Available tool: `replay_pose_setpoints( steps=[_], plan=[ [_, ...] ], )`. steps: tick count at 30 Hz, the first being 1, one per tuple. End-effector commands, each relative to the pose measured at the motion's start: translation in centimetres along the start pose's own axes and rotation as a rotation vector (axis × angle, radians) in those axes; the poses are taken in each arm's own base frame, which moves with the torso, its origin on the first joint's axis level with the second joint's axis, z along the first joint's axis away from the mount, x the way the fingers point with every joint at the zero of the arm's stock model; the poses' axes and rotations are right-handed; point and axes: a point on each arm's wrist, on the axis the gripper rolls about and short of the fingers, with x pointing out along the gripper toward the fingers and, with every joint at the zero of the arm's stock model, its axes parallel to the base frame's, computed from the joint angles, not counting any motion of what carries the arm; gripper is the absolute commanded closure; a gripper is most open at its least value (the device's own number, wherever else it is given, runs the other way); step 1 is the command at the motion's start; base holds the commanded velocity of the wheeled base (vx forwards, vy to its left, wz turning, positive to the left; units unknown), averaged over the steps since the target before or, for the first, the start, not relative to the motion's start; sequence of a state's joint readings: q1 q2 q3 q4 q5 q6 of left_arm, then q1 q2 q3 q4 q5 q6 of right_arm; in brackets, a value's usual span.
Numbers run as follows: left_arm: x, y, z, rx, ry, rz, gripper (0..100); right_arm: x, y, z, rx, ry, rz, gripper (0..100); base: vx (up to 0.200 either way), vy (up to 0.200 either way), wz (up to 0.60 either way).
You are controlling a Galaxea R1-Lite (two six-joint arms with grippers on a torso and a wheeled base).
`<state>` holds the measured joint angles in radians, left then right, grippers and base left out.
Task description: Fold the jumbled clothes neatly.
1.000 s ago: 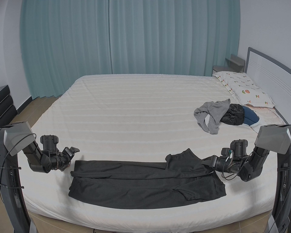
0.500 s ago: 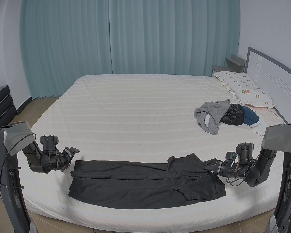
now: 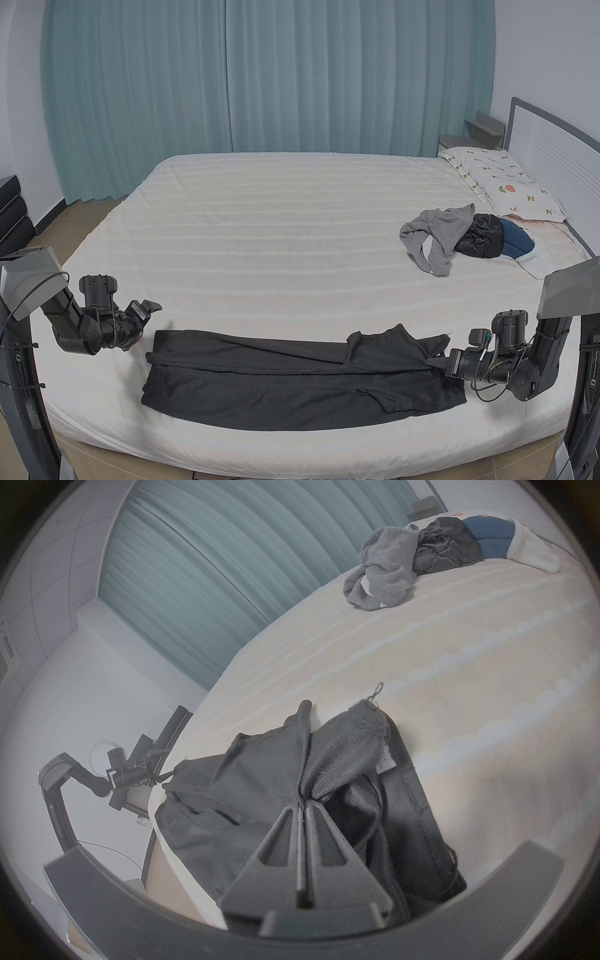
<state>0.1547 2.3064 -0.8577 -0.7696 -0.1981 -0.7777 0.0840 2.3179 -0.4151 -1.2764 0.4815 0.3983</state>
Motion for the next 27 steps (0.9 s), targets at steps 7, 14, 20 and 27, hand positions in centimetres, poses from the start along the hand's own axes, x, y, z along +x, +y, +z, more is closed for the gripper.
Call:
replay_pose_setpoints(
  steps=[7,14,20,27],
  plan=[
    [-6.1,-1.2,-1.7,0.1,0.083,0.05,0,-0.8,0.7,0.6,0.021,-0.033,0.003,0,0.0,0.0,0.0],
    [-6.0,-0.6,-3.7,0.128,0.157,0.105,0,-1.7,2.6,1.5,0.122,-0.099,-0.028,0,0.0,0.0,0.0],
    [-4.7,-0.7,-4.7,0.138,0.193,0.111,0,-1.3,3.6,0.7,0.204,-0.13,-0.114,0,0.0,0.0,0.0],
    [-3.9,-0.7,-4.4,0.132,0.146,0.157,100,-0.5,4.9,-0.2,0.274,-0.126,-0.212,0,0.0,0.0,0.0]
  ],
)
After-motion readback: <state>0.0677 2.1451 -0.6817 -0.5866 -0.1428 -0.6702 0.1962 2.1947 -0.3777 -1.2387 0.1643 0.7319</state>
